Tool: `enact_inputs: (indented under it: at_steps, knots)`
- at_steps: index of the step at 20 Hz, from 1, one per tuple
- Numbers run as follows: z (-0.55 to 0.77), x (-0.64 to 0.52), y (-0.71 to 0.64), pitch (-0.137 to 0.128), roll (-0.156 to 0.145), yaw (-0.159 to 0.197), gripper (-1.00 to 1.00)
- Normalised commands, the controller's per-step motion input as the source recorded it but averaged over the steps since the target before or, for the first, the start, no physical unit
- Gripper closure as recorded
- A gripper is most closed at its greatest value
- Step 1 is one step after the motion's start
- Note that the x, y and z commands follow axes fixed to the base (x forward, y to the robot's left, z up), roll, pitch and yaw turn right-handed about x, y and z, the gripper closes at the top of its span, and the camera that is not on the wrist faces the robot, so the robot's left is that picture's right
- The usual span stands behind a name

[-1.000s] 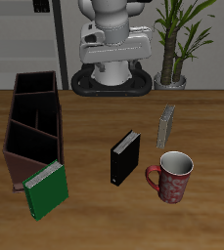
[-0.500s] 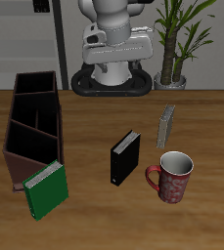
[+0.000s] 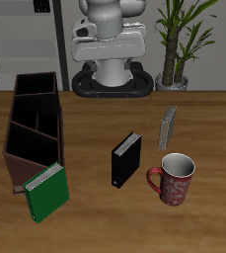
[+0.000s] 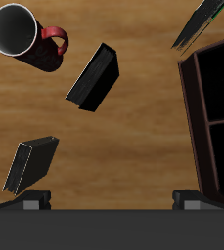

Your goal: Place the green book into the right desk caddy's right compartment

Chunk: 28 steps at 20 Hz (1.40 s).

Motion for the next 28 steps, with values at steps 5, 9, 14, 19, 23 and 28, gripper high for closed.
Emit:
enact_inputs:
  at_steps: [5, 9, 14, 19, 23, 28]
  knots:
    - [0.43, 0.42, -0.4, -0.059, -0.052, -0.003, -1.0]
    - [0.31, 0.42, -0.45, -0.017, -0.017, -0.045, -1.0]
    - [0.23, 0.39, -0.39, -0.037, -0.027, -0.003, -1.0]
    - [0.24, 0.4, -0.27, -0.031, -0.037, -0.046, -1.0]
    - [0.09, 0.37, -0.04, -0.042, -0.038, -0.045, -1.0]
    - [0.06, 0.26, 0.03, -0.025, -0.007, -0.018, -1.0]
